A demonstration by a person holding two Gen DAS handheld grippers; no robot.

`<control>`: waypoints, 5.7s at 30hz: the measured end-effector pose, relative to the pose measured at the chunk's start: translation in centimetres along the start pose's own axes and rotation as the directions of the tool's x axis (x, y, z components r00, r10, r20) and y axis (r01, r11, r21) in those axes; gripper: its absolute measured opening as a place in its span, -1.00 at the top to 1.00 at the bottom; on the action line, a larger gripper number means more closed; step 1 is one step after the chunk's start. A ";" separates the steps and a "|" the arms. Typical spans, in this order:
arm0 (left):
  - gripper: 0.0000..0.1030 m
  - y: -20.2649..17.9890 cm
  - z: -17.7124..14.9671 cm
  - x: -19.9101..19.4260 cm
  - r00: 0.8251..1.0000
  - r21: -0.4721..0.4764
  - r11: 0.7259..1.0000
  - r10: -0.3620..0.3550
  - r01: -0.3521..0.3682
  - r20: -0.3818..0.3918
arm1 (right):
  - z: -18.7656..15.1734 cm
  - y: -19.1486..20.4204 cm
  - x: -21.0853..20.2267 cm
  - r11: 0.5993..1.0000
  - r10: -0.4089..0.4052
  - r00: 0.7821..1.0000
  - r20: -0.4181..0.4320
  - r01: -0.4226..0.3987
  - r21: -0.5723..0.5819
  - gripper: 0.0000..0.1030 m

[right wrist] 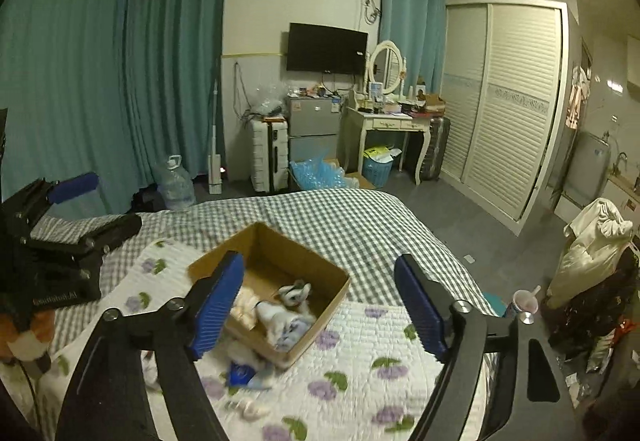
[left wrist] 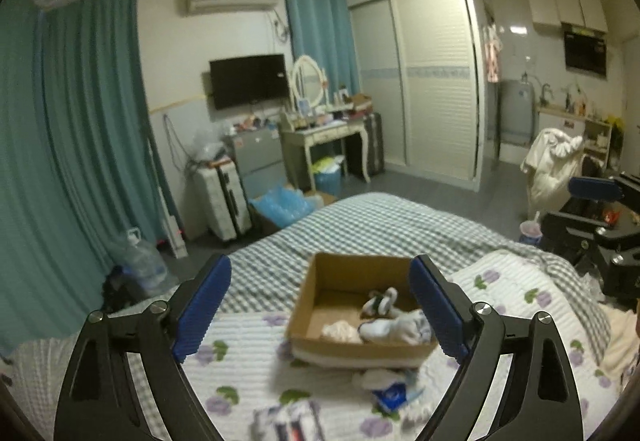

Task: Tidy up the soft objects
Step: 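Grasp the small white sock with the right gripper, then grasp the floral tissue pack with the left gripper while the right gripper holds the sock, then lower sock and tissue pack into the box and open both grippers, then grasp the blue tissue pack with the right gripper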

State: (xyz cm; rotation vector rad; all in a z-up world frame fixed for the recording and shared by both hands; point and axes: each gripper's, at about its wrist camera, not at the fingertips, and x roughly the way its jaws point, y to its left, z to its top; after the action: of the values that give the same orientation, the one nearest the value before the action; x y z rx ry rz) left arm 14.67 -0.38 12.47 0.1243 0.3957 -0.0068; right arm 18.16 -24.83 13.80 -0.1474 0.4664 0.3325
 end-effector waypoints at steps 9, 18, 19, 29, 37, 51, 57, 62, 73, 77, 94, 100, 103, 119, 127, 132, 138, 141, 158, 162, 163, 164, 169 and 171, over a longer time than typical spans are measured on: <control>-0.78 2.0 -6.6 -3.8 0.997 0.002 1.000 0.030 -0.030 -0.064 | -6.7 5.0 -5.5 0.994 0.083 0.995 -0.045 -0.087 -0.073 -0.62; -0.78 3.9 -17.5 1.2 0.972 -0.138 0.986 0.056 -0.089 -0.230 | -15.1 7.6 3.3 0.986 0.118 0.978 -0.175 -0.136 -0.094 -0.62; -0.78 3.7 -18.6 2.0 0.966 -0.148 0.984 0.063 -0.102 -0.250 | -15.9 7.8 4.4 0.986 0.122 0.974 -0.192 -0.141 -0.092 -0.62; -0.78 2.2 -26.6 6.9 0.921 -0.178 0.979 0.017 -0.094 -0.389 | -22.2 9.0 14.9 0.974 0.124 0.918 -0.377 -0.186 -0.131 -0.40; -0.78 2.4 -28.3 9.4 0.902 -0.207 0.974 -0.005 -0.093 -0.432 | -23.0 8.2 17.4 0.975 0.137 0.900 -0.414 -0.196 -0.103 0.03; -0.57 2.4 -27.6 8.3 0.935 -0.181 0.981 -0.005 -0.063 -0.354 | -23.4 8.1 14.6 0.982 0.151 0.920 -0.361 -0.183 -0.055 0.39; -0.55 2.0 -26.2 5.4 0.948 -0.184 0.982 -0.029 -0.031 -0.317 | -23.0 7.8 11.9 0.985 0.157 0.934 -0.321 -0.173 -0.022 0.40; -0.55 1.3 -23.6 2.3 0.964 -0.169 0.986 -0.041 -0.004 -0.264 | -21.1 7.7 8.5 0.987 0.145 0.954 -0.263 -0.156 -0.024 0.40; -0.55 0.2 -15.4 -1.7 0.991 -0.115 0.993 -0.044 0.030 -0.123 | -12.6 5.9 2.6 0.991 0.131 0.988 -0.087 -0.133 -0.022 0.40; -0.55 -0.1 -11.9 -0.5 0.996 -0.085 0.996 -0.046 0.039 -0.078 | -9.0 4.5 1.9 0.994 0.099 0.995 -0.020 -0.100 -0.039 0.40; -0.55 -1.6 -6.7 16.4 0.992 -0.030 0.998 -0.064 0.061 -0.106 | -1.5 1.4 14.1 0.998 0.055 0.998 0.010 -0.055 -0.042 0.40; -0.55 -2.8 -8.4 21.4 0.983 0.017 0.998 -0.057 0.060 -0.174 | -3.6 -0.4 20.9 0.997 0.073 0.997 -0.038 -0.072 0.024 0.40; -0.55 -3.7 -9.2 22.8 0.980 0.070 0.996 -0.044 0.059 -0.195 | -5.3 -1.0 23.4 0.995 0.086 0.994 -0.065 -0.083 0.047 0.40; -0.77 -2.1 -5.9 17.8 0.992 0.009 1.000 -0.009 0.011 -0.127 | -5.2 -2.2 20.2 0.995 0.069 0.996 -0.049 -0.065 0.082 -0.21; -0.78 0.4 -1.9 5.8 1.000 -0.043 0.999 -0.009 0.009 0.011 | -2.0 0.3 8.4 0.999 0.036 0.999 -0.003 -0.036 0.015 -0.39; -0.89 1.6 -2.1 -0.7 0.997 -0.037 0.999 -0.005 0.008 0.077 | -1.7 2.5 1.6 0.999 0.032 0.999 0.019 -0.031 -0.006 -0.82; -0.90 2.4 -5.9 -3.9 0.996 -0.022 1.000 0.001 0.001 0.092 | -5.1 4.8 -2.3 0.998 0.055 0.999 0.000 -0.055 0.012 -0.97; -0.90 2.6 -8.8 -3.3 0.998 -0.013 1.000 -0.002 0.003 0.060 | -8.1 5.7 -2.0 0.998 0.063 0.998 -0.028 -0.062 0.024 -0.98; -0.90 1.9 -22.2 9.9 0.962 -0.055 0.997 -0.068 0.055 -0.263 | -22.2 9.2 16.7 1.000 0.022 0.964 -0.267 -0.016 0.024 -0.98; -0.90 2.0 -23.4 11.5 0.956 -0.028 0.999 -0.035 0.028 -0.290 | -23.4 8.8 19.9 0.997 0.037 0.954 -0.297 -0.013 0.082 -0.97; -0.90 2.1 -23.6 11.8 0.954 -0.036 0.999 -0.037 0.028 -0.299 | -23.6 8.8 20.5 0.997 0.028 0.951 -0.307 -0.005 0.076 -0.98; -0.90 2.2 -23.8 12.0 0.952 -0.044 0.999 -0.042 0.030 -0.304 | -23.6 8.8 21.0 0.997 0.029 0.951 -0.309 -0.007 0.070 -0.97; -0.89 1.7 -24.3 12.6 0.944 -0.024 1.000 -0.026 0.019 -0.329 | -23.2 8.6 22.8 0.998 0.034 0.947 -0.319 -0.017 0.056 -0.72; -0.88 1.4 -24.4 12.7 0.943 -0.018 1.000 -0.029 0.025 -0.332 | -23.4 8.4 23.0 0.996 0.076 0.943 -0.323 -0.054 0.077 -0.43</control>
State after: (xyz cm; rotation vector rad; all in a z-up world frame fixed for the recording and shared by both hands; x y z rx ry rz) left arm 17.02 4.19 -14.59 0.1068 0.7360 -0.0104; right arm 24.83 -15.53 -18.04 -0.1216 0.8116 0.3583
